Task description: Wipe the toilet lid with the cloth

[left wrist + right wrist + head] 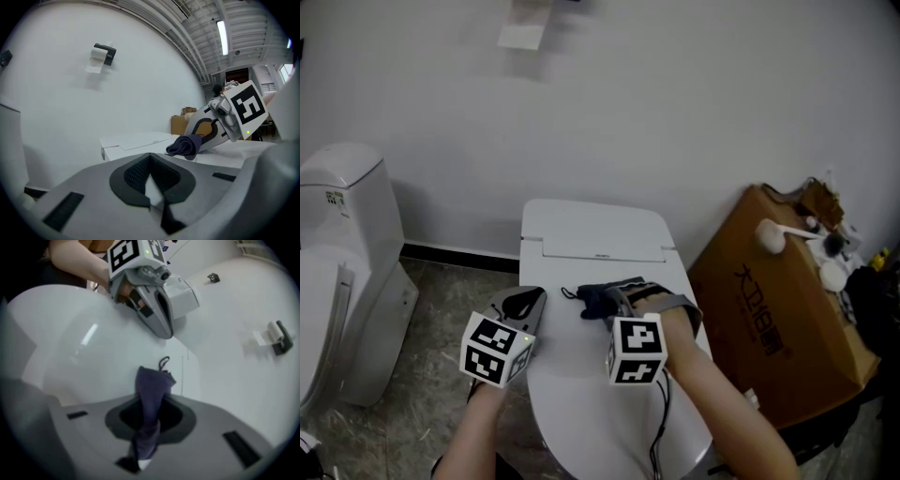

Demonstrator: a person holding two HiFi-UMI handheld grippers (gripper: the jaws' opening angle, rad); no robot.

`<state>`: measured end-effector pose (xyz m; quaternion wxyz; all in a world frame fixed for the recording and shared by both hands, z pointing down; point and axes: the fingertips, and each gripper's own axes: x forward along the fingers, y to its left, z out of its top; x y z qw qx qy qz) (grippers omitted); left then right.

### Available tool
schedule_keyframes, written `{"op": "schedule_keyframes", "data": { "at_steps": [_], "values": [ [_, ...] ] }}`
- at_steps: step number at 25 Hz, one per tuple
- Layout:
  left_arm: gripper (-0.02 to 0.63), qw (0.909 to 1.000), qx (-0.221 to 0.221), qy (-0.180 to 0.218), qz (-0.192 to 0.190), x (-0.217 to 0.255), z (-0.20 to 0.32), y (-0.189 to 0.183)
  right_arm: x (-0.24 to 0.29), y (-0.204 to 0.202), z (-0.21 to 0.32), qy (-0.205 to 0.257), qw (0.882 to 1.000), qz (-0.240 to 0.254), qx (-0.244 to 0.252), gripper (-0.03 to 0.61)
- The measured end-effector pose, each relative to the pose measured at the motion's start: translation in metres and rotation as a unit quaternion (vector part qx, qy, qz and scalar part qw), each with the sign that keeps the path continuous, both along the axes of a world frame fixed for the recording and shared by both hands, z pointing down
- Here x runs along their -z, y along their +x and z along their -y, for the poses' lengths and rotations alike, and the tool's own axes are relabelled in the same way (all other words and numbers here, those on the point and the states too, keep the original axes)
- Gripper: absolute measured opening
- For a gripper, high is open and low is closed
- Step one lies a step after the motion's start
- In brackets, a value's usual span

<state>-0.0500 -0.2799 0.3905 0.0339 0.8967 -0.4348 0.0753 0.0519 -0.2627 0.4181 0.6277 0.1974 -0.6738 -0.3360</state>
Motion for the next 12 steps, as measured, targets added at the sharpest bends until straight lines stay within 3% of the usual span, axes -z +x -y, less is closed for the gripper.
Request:
{"op": "schedule_keyframes", "data": {
  "at_steps": [12],
  "values": [
    [0.016, 1.0, 0.003, 0.005, 0.0, 0.001, 0.001, 0.0, -0.002, 0.002, -0.039, -0.01, 1.0, -0.001, 0.007, 0.063]
  ]
}}
